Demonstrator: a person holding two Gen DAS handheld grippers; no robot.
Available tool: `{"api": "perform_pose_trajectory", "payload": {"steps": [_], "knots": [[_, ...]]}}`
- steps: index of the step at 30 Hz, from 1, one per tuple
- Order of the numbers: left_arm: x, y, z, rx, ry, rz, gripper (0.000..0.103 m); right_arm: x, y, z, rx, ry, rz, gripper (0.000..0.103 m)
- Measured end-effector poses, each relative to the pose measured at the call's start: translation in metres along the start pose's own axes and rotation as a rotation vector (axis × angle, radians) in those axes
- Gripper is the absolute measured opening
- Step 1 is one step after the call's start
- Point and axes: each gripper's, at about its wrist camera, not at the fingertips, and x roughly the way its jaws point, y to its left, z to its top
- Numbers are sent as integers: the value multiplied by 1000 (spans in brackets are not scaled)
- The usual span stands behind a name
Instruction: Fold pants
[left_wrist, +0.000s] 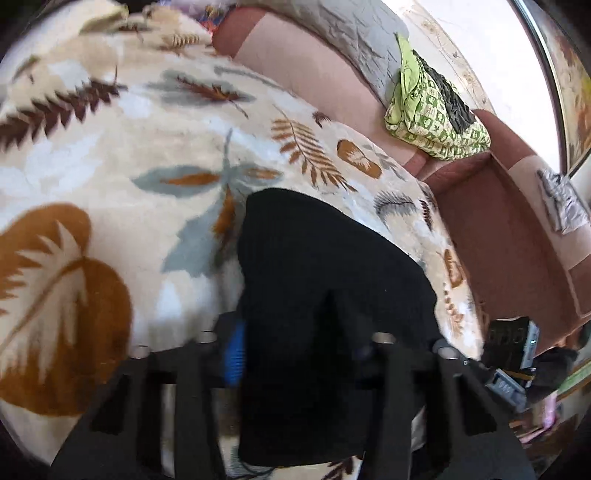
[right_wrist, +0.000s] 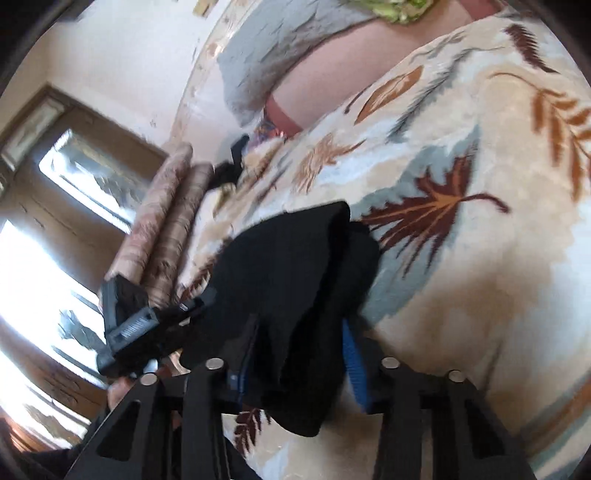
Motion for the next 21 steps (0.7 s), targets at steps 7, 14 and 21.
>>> {"api": "perform_pose_trajectory", "payload": {"steps": [7, 14, 21], "knots": [[18, -42, 38, 120, -16, 46, 29, -23, 16, 43, -56, -80, -34, 31], [87, -69, 77, 176, 31, 98, 34, -17, -28, 104, -25, -54, -85, 32], [106, -40, 61, 90, -15, 117, 72, -19, -76, 91, 2, -125, -11, 36]]}}
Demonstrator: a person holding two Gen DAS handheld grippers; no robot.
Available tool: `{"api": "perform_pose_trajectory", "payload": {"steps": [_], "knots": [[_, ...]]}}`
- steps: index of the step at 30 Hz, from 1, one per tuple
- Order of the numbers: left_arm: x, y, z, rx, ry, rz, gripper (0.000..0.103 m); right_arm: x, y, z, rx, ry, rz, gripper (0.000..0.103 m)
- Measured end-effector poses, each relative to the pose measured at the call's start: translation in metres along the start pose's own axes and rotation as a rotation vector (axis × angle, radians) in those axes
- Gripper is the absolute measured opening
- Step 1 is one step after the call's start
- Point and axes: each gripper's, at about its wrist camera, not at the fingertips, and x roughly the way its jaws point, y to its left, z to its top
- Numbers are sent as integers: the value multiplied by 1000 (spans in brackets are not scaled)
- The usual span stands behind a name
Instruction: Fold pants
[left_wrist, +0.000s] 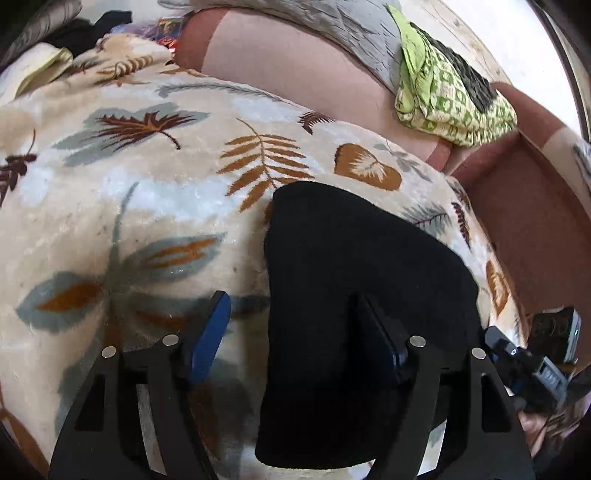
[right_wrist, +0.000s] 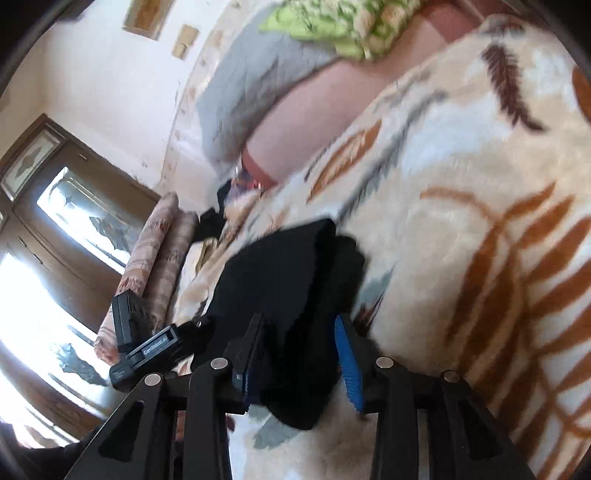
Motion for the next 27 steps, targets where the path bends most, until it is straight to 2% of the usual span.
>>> {"api": "perform_pose_trajectory", "payload": {"steps": [3, 7, 9, 12, 15, 18, 19, 20, 24, 27], "knots": [[0, -4, -1, 7, -12, 42, 80, 8, 2, 1, -23, 22, -34, 37], [0, -14, -3, 72, -53, 126, 92, 10, 0, 0, -20, 27, -33, 37], [-1, -16, -4, 86, -54, 141, 92, 9, -1, 0, -29, 24, -39, 37], [-11, -26, -9, 168, -78, 190, 92, 7, 2, -3, -45, 13, -76, 37], [-24, -34, -18, 231, -108, 235, 92, 1, 14, -10, -81, -21, -172, 42], [-43, -42, -32, 265, -111, 240, 92, -17, 37, -28, -143, -62, -368, 46], [-47, -44, -37, 272, -114, 233, 92, -24, 47, -33, -149, -53, -439, 46], [-53, -46, -42, 282, -118, 226, 92, -30, 58, -35, -146, -45, -475, 46], [-69, -57, -63, 337, -137, 202, 92, -55, 97, -35, -196, -69, -427, 46], [-73, -64, -72, 354, -133, 197, 92, -73, 127, -34, -301, -54, -385, 46]]}}
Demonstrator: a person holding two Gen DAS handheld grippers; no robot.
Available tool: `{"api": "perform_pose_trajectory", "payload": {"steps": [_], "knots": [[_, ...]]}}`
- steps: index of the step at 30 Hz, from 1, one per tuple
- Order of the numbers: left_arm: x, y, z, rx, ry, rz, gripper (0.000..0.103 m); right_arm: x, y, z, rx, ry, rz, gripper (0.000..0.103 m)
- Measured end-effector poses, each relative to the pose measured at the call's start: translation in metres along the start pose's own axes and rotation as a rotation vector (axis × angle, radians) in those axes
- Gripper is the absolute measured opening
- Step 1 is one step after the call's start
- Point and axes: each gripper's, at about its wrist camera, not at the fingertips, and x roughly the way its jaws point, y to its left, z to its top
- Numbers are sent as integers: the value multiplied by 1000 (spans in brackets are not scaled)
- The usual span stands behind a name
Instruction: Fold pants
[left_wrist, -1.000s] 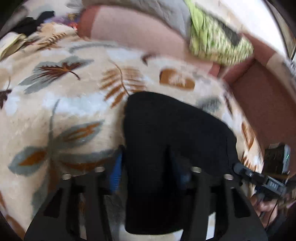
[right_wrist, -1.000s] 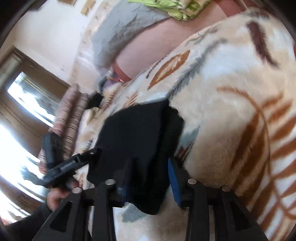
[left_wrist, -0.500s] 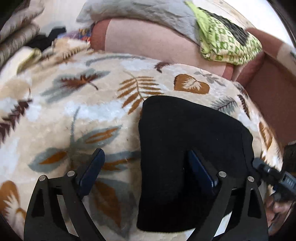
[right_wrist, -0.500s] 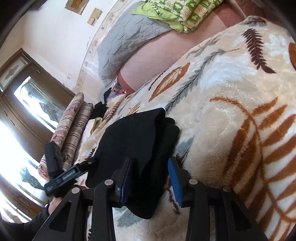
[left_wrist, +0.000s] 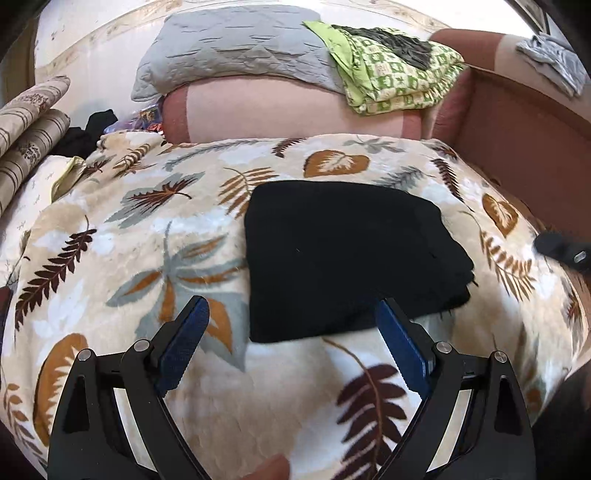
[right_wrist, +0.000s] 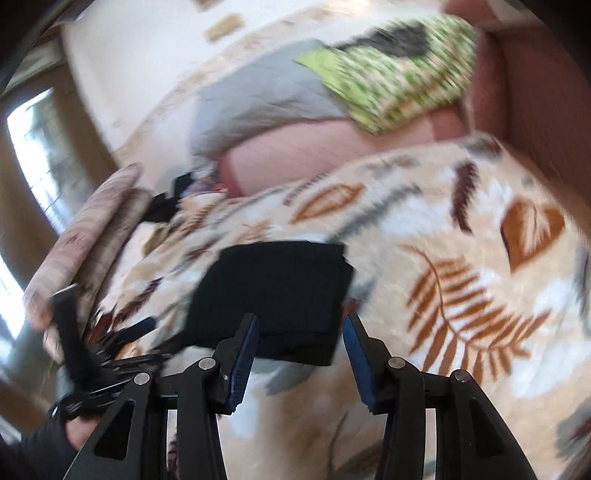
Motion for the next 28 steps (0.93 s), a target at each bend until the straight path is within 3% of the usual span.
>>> {"api": "perform_pose_trajectory", "payload": {"steps": [3, 5, 8, 12, 16, 20, 22, 28], "knots": [[-4, -7, -4, 30, -3, -2, 92, -16, 12, -6, -115, -17, 58, 47], [-4, -11, -5, 49, -4, 16, 92, -11, 13, -11, -97, -6, 93, 48], [-6, -16, -8, 75, -9, 38, 92, -3, 28, -21, -176, 13, 77, 48], [-16, -23, -12, 93, -33, 45, 92, 8, 48, -28, -249, 19, 125, 48], [-29, -26, -10, 40, -14, 24, 92, 11, 44, -25, -225, 12, 116, 48], [-32, -34, -12, 29, -8, -87, 92, 3, 39, -20, -184, -31, 98, 48], [-21, -39, -21, 50, 38, -120, 92, 0, 39, -18, -175, -46, 90, 48], [-17, -47, -30, 55, 49, -94, 92, 7, 37, -16, -159, -51, 38, 48]]}}
